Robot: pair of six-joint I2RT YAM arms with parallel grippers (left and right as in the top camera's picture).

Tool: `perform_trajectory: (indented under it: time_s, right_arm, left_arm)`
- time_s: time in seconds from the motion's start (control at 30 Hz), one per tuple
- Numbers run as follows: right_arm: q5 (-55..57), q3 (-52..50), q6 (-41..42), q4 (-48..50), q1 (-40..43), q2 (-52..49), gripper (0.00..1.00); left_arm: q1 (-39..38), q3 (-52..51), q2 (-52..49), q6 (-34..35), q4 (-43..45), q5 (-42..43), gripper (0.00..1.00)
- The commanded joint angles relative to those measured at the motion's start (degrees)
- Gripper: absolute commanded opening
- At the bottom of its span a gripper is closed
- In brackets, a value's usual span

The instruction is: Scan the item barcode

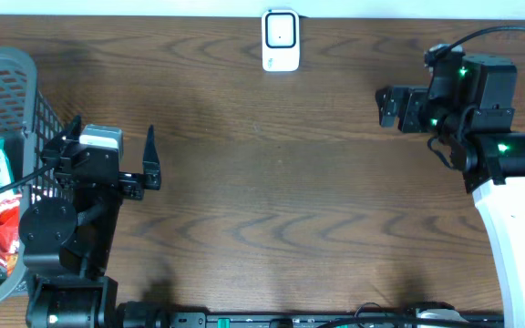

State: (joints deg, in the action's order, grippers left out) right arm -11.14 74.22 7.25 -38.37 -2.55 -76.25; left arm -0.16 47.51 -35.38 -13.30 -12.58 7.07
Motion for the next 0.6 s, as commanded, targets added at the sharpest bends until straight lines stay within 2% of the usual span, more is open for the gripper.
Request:
perform_trajectory:
  time_s: [0.0, 0.13, 0.37, 0.57]
  right_arm:
    - [0.57, 0.96, -2.99, 1.49, -0.87, 0.09, 0.99]
    - [0.61, 0.96, -3.06, 0.33, -0.87, 0.04, 0.99]
    - [2.73, 0.81, -4.39, -2.25, -0.87, -0.7, 0.99]
    - [2.21, -4.68, -3.87, -1.62, -0.87, -3.34, 0.99]
  left_arm:
    - [0.26, 1.62, -1.01, 2.49, 1.38, -2.78, 0.98]
    - [0.63, 6.08, -6.88, 3.52, -1.14, -10.08, 0.99]
    - [5.11, 21.75, -16.17, 3.5, -12.13, -10.14, 0.99]
    - [11.02, 29.79, -17.66, 1.77, -15.63, -10.14, 0.99]
